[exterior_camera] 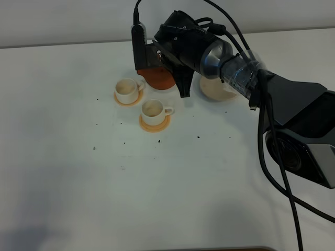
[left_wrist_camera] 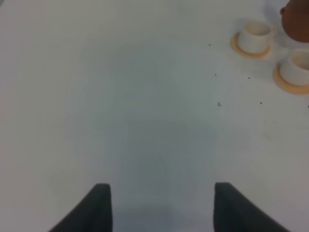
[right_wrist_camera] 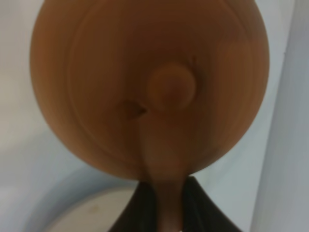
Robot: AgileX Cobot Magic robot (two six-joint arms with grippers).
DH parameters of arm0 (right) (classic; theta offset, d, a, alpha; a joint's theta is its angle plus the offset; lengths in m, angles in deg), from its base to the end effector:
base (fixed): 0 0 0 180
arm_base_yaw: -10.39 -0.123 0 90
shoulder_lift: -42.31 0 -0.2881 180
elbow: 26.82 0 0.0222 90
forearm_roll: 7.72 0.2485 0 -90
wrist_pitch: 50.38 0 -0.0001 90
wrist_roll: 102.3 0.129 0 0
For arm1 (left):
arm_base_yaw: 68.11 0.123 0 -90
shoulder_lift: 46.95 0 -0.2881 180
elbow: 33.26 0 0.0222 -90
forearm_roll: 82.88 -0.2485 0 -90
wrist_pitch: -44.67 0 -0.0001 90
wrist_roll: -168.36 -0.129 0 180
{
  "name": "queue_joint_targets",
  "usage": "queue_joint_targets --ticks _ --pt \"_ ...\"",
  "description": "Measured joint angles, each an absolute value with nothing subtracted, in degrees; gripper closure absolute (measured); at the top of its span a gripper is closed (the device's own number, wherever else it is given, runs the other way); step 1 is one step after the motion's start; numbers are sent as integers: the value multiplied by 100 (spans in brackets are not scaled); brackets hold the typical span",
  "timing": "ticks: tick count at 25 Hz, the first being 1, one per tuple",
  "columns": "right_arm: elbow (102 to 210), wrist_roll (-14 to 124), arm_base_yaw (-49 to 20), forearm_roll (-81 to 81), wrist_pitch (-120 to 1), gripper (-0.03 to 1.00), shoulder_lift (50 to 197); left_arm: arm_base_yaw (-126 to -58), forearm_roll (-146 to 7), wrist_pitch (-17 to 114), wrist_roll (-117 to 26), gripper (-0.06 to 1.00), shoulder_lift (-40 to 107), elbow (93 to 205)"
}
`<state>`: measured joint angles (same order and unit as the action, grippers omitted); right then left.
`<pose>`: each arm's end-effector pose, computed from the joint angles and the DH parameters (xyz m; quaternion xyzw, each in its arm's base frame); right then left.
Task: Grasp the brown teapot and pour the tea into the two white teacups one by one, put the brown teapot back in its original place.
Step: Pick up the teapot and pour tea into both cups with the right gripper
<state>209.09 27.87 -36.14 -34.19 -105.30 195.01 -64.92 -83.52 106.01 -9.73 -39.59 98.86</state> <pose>0.4248 0.3796 0.1452 -0.7580 0.5684 -0.2206 0.2316 0.0210 0.0024 0.2620 -0.0381 0.8499 0.0114 0.5255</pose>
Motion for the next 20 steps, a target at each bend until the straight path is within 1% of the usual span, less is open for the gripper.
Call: queue_joint_targets --ticks 20 --pt "20909 2747 -4037 -4476 -10398 87 19502 -6492 -8352 10601 -973 47 -3959 9886"
